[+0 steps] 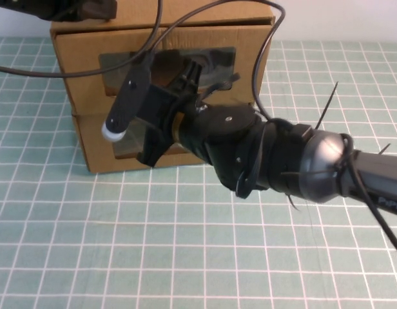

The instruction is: Close the shoe box

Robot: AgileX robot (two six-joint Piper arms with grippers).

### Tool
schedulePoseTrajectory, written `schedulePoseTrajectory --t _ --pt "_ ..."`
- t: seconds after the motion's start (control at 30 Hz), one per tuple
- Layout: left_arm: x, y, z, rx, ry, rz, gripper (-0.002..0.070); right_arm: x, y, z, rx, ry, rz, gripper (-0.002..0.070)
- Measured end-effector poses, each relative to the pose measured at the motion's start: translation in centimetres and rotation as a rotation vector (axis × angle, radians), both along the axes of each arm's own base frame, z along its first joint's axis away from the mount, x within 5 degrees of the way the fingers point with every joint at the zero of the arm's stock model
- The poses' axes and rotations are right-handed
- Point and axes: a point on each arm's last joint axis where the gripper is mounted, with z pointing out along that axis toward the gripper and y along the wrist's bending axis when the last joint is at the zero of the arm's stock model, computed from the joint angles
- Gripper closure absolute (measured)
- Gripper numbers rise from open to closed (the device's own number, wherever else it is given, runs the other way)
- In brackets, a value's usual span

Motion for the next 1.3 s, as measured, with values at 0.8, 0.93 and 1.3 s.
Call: schedulePoseTrajectory --t 0.8,0.93,1.3 --pt "-16.2 3.4 9.8 0.151 -0.369 0.046 0.068 -3.3 -10.6 14.7 0.139 -0.081 -0.46 0.069" --pt "-19.9 4.3 8.5 0.147 -0.4 0.107 0.068 -2.2 -15.1 15.8 0.255 0.131 -0.604 0.069" --pt "-26.4 5.7 -0.1 0.158 -0.316 0.167 0.068 -5.6 -26.0 19.6 0.646 0.223 -0.751 0.069"
